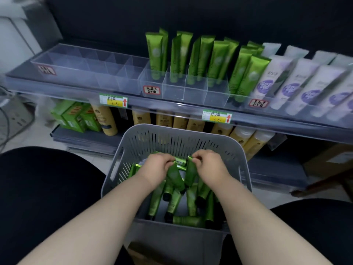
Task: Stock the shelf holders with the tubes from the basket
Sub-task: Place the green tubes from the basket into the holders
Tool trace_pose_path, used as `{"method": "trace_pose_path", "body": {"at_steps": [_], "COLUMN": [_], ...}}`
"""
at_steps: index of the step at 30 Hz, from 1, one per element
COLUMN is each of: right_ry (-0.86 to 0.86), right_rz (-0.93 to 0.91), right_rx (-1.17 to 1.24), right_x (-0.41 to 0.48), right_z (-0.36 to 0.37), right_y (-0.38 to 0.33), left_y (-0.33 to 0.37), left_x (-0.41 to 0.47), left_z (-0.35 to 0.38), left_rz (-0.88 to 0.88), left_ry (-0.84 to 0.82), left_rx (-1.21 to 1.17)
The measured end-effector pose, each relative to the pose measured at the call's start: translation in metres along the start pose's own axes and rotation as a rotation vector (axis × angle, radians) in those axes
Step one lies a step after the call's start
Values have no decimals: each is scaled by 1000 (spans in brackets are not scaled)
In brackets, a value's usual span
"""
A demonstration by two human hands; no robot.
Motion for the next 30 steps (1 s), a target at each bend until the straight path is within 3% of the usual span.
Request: {"method": "trace_pose_path", "body": {"at_steps": [7,14,20,24,30], "right_ry": [228,432,674,706,600], "right_rz": [-269,-434,-471,-469,-375], "right_rx": [-41,-30,-135,-188,-258], "right_x": [0,4,10,25,64], "right_z": [-106,-200,-269,-288,-271], "right_y": [-52,-95,-115,-115,-97], "left_y": [42,89,137,159,172], "left_x": [2,26,53,78,111], "left_z": [-90,-173,-226,-243,-234], "left_rz": [72,134,218,244,230], "left_ry": [351,489,635,686,669], "left_rx": [-58,-8,56,102,61]}}
Point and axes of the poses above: each hand's wrist, its own x-axis towards the middle knuckle, its own z-axis out of the palm, y = z × x, the point moved 8 cm from there along x, towards the middle knuckle, and after that the axes turned 2 degrees about z, right-handed, at the moved point
